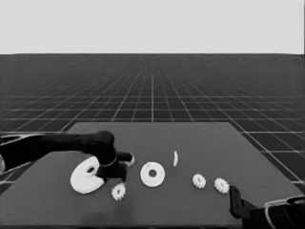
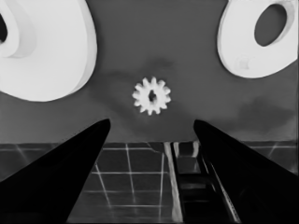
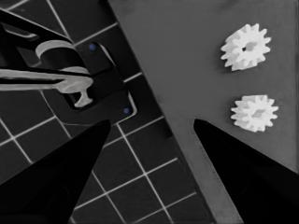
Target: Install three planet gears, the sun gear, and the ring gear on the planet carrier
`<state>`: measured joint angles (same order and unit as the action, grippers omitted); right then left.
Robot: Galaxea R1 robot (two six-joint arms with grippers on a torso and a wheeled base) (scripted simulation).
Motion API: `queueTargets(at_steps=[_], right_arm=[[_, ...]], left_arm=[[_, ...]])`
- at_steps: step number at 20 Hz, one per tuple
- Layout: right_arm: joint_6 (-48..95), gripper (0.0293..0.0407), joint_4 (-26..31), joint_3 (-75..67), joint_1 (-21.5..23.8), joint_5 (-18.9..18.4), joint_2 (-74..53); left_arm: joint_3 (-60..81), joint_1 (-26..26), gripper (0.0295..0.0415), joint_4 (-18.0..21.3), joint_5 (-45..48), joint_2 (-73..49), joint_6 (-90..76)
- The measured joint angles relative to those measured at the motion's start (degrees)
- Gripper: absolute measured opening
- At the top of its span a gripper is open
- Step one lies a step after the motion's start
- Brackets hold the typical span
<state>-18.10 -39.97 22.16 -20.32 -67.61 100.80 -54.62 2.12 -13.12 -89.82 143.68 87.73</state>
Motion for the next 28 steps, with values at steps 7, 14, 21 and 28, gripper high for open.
queueTargets(at_steps=[7, 14, 21, 28], right_arm=[[0.0, 0.0385, 0.0, 0.0, 0.0, 0.0, 0.0], [0.0, 0.0385, 0.0, 0.0, 0.0, 0.0, 0.0], [0.0, 0.0385, 0.0, 0.0, 0.0, 0.0, 0.0], [0.0, 0.0385, 0.0, 0.0, 0.0, 0.0, 0.0]], left_arm=[[-8.8, 13.6, 0.0385, -12.7, 3.2, 2.0, -5.0], [-9.1, 13.9, 0.0312, -13.0, 3.4, 2.1, -5.2], [-4.7, 9.4, 0.0313, -8.1, 1.3, 0.9, -2.6], [-1.1, 0.2, 0.0312, 0.4, 0.2, 0.2, 0.1]])
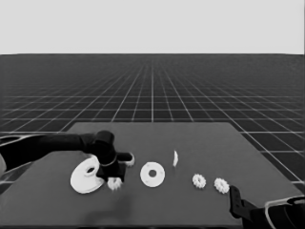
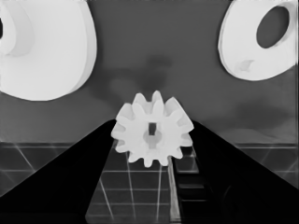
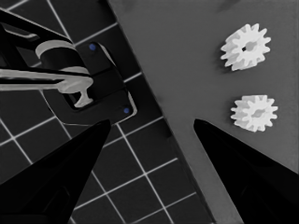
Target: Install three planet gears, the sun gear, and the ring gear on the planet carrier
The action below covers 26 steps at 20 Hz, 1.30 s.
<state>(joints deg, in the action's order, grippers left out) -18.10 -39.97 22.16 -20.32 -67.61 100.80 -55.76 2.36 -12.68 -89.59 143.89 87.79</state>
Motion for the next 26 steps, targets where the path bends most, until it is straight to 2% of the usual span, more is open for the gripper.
queueTargets(at_steps=[2, 4, 6, 12, 13, 15, 22, 24, 25, 26], right_arm=[[0.0, 0.0385, 0.0, 0.0, 0.0, 0.0, 0.0], [0.0, 0.0385, 0.0, 0.0, 0.0, 0.0, 0.0], [0.0, 0.0385, 0.0, 0.0, 0.0, 0.0, 0.0], [0.0, 0.0385, 0.0, 0.0, 0.0, 0.0, 0.0], [0.0, 0.0385, 0.0, 0.0, 0.0, 0.0, 0.0], [0.0, 0.0385, 0.0, 0.0, 0.0, 0.0, 0.0], [0.0, 0.0385, 0.0, 0.0, 0.0, 0.0, 0.0], [0.0, 0.0385, 0.0, 0.0, 0.0, 0.0, 0.0], [0.0, 0.0385, 0.0, 0.0, 0.0, 0.0, 0.0], [0.0, 0.0385, 0.0, 0.0, 0.0, 0.0, 0.0]], left_arm=[[0.0, -0.1, 0.0312, 0.2, 0.0, 0.0, 0.0], [-13.1, -1.3, 0.0313, 1.3, -0.7, 15.7, 3.1], [-19.9, -1.6, 0.0312, 1.6, -0.4, 21.6, 1.8], [-23.8, -1.6, 0.0312, 1.8, -0.2, 24.4, 0.6], [-25.5, 2.2, 0.0312, -2.4, 0.2, 24.8, -0.7], [-28.0, 6.3, 0.0312, -6.1, 1.0, 25.2, -2.5], [-29.6, 8.1, 0.0312, -7.9, 1.6, 25.6, -3.5], [-29.6, 8.1, 0.0372, -7.9, 1.6, 25.6, -3.5], [-29.6, 8.1, 0.0381, -7.9, 1.7, 25.6, -3.5], [-29.6, 8.1, 0.0383, -7.9, 1.7, 25.6, -3.5]])
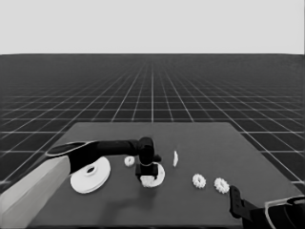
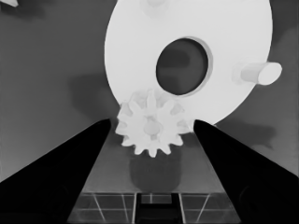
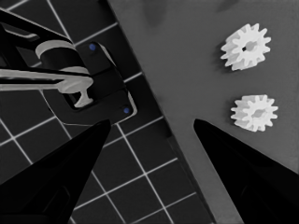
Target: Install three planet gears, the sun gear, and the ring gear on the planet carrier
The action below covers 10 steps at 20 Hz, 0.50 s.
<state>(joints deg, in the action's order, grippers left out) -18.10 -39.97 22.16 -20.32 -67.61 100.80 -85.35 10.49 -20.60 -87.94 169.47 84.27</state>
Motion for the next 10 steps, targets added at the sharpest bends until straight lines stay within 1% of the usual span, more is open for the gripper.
queueTargets(at_steps=[6, 7, 8, 10], right_arm=[[0.0, 0.0385, 0.0, 0.0, 0.0, 0.0, 0.0], [0.0, 0.0385, 0.0, 0.0, 0.0, 0.0, 0.0], [0.0, 0.0385, 0.0, 0.0, 0.0, 0.0, 0.0], [0.0, 0.0385, 0.0, 0.0, 0.0, 0.0, 0.0]], left_arm=[[0.0, 0.0, 0.0385, 0.0, 0.0, 0.0, 0.0], [3.0, -3.4, 0.0385, 3.6, -1.2, -0.7, 2.1], [4.4, -6.1, 0.0385, 6.0, -1.6, -0.9, 3.1], [5.3, -8.6, 0.0385, 8.4, -1.8, -1.0, 3.8]])
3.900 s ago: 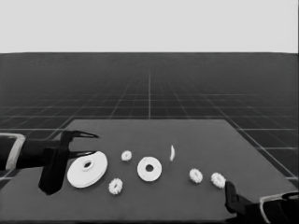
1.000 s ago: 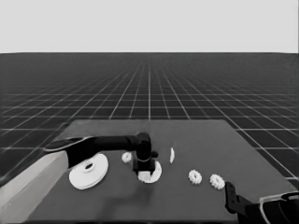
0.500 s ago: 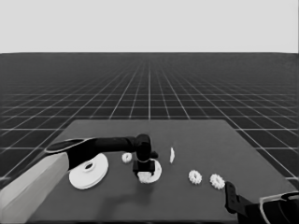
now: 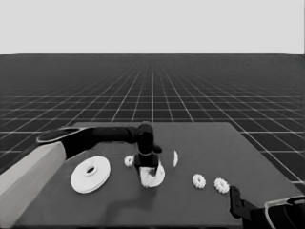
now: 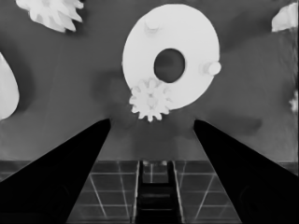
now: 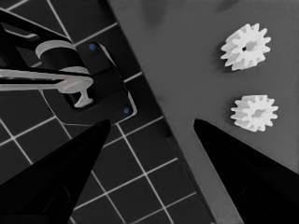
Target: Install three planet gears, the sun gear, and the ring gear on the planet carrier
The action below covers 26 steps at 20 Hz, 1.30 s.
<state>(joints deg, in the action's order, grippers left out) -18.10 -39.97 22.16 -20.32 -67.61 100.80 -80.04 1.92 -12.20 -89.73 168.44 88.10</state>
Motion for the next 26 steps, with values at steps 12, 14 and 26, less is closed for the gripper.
queueTargets(at_steps=[12, 14, 26], right_arm=[[0.0, 0.0385, 0.0, 0.0, 0.0, 0.0, 0.0], [0.0, 0.0385, 0.0, 0.0, 0.0, 0.0, 0.0], [0.0, 0.0385, 0.0, 0.0, 0.0, 0.0, 0.0]], left_arm=[[-20.9, -3.6, 0.0385, 4.9, 4.2, -7.6, -28.1], [-22.0, -3.6, 0.0385, 5.0, 4.3, -7.4, -29.1], [-32.0, 6.4, 0.0385, -2.5, 11.0, -3.7, -34.2]])
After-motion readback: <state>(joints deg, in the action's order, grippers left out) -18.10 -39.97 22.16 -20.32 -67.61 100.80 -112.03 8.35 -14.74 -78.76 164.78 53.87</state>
